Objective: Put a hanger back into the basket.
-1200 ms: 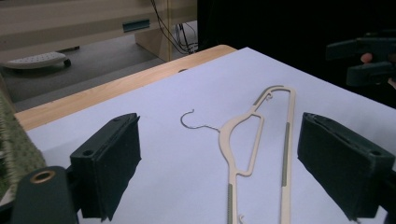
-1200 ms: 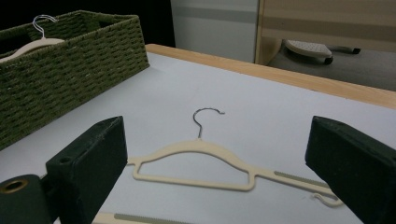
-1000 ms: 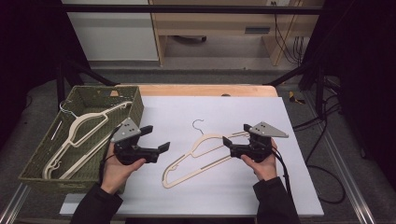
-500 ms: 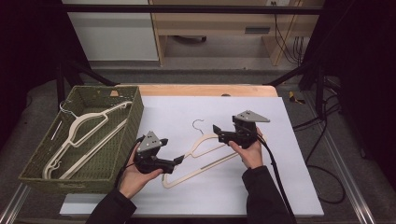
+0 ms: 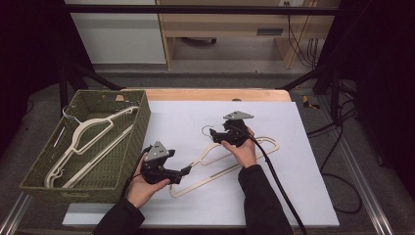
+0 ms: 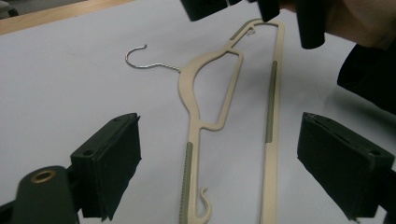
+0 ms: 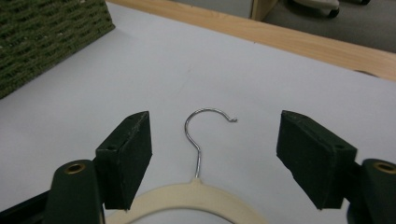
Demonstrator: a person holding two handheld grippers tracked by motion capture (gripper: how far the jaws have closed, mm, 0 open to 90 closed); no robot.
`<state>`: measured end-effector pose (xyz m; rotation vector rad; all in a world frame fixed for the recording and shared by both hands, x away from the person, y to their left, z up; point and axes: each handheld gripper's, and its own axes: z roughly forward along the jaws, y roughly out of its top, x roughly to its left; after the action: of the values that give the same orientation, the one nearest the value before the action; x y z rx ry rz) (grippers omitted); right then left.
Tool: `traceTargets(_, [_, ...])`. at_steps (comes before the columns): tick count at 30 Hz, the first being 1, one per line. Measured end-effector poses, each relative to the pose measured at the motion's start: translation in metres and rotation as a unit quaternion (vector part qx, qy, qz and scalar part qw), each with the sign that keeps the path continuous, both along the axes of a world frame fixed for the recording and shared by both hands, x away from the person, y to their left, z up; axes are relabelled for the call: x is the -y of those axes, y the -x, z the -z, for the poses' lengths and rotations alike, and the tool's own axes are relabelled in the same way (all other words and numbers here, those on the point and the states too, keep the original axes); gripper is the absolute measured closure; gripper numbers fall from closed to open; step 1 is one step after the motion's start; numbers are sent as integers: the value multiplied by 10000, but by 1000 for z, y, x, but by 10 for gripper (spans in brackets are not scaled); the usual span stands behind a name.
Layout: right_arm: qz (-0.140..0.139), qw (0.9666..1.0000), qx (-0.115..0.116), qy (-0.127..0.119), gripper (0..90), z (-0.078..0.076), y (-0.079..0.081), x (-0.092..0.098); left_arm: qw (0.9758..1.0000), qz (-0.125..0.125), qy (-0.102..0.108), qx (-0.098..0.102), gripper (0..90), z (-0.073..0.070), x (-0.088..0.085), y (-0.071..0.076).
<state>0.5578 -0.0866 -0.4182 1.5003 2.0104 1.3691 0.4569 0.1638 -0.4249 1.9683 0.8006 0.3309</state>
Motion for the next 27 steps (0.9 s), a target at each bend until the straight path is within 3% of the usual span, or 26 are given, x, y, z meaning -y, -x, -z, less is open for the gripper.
traceTargets(5, [-92,9990,-139,422,363,17,-15,-14,10000,-8,-31,-9,135,2,0,-1])
traceTargets(8, [-134,9984,-310,455,429,26,-23,-18,10000,-24,-36,-16,135,2,0,-2])
traceTargets(11, [-250,9968,-414,640,518,37,-29,-21,10000,-19,-72,-43,135,3,-1,-2])
traceTargets(17, [-285,9951,-547,770,627,47,-34,-23,10000,-41,-57,-53,136,3,-1,-3])
traceTargets(25, [-344,9927,-542,1023,711,55,-34,-27,9999,-33,-95,-66,139,6,1,-4])
traceTargets(27, [-347,9920,-569,1074,779,55,-33,-30,9999,-20,-95,-86,142,6,1,-5])
